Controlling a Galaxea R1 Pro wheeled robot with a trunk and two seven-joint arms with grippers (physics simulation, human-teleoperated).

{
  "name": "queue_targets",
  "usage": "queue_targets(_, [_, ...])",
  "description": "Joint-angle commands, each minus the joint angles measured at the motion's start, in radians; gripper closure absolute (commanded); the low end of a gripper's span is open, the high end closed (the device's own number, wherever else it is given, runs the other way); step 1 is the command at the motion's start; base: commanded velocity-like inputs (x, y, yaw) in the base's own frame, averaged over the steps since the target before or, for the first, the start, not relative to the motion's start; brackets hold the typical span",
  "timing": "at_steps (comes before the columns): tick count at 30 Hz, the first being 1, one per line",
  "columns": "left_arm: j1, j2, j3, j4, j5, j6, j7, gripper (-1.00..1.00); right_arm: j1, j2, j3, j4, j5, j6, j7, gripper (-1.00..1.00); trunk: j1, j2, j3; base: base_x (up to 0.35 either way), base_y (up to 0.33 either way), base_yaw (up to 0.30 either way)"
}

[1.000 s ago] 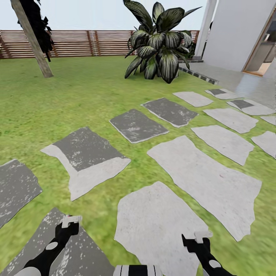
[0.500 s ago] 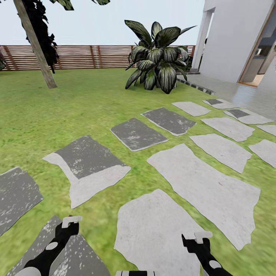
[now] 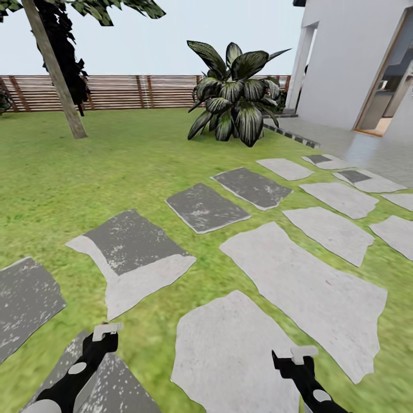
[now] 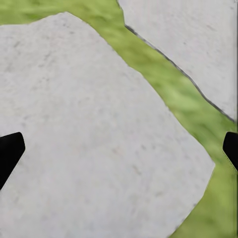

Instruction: In the garden, pick up the pesticide atomizer on the floor and spray pesticide onto both trees until each tree trunk is fully covered.

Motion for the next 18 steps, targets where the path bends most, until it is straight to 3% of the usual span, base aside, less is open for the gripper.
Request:
queue_targets(1, [0.0, 0.0, 0.0, 0.0, 0.0, 0.0, 0.0, 1.0, 0.0, 0.0, 0.0, 0.0, 0.0, 0.0, 0.0, -1.0, -0.004, 0.007, 0.005, 0.0, 0.0, 0.0])
queue_targets(12, [0.001, -0.001, 0.0, -0.001, 0.0, -0.001, 0.0, 1.0, 0.0, 0.0, 0.0, 0.0, 0.0, 0.0, -0.001, -1.0, -0.046, 0.084, 0.056, 0.0, 0.0, 0.0])
queue_targets(18, [0.002, -0.001, 0.0, -0.001, 0.001, -0.001, 0.0, 1.0, 0.0, 0.0, 0.0, 0.0, 0.0, 0.0, -0.001, -1.0, -0.046, 0.084, 0.066, 0.0, 0.0, 0.0])
